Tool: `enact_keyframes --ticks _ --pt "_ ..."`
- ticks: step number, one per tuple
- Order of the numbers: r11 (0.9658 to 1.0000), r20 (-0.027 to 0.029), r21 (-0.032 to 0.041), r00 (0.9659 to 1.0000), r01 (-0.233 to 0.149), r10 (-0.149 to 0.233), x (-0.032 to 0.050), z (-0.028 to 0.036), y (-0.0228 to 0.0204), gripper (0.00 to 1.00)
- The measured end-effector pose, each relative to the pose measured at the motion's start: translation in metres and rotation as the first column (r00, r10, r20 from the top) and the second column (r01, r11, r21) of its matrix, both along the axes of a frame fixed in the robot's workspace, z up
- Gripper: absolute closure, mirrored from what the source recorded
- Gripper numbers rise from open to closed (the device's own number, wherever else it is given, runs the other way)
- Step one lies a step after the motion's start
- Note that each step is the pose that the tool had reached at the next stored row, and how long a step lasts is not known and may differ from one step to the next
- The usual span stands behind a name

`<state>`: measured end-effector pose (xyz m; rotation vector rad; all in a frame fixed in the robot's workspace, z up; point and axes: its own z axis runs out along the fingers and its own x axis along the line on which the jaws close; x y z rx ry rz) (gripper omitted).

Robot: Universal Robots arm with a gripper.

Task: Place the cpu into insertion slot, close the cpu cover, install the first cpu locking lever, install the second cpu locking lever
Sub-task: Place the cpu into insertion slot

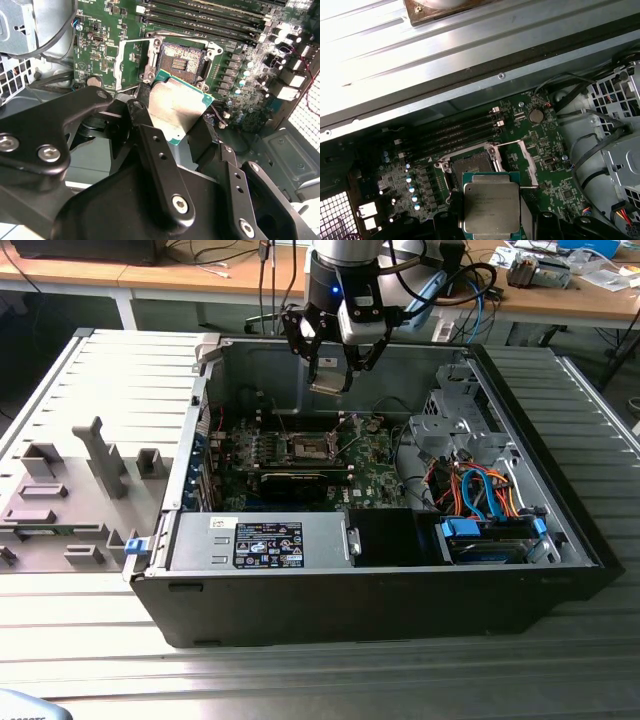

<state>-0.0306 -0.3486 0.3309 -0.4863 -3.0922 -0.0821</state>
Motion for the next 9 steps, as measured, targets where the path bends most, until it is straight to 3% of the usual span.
enact_keyframes --ticks 9 --pt "0.9999 0.0001 0.0001 0.9999 0.011 -0.011 0.0000 0.0000 0.0000 0.45"
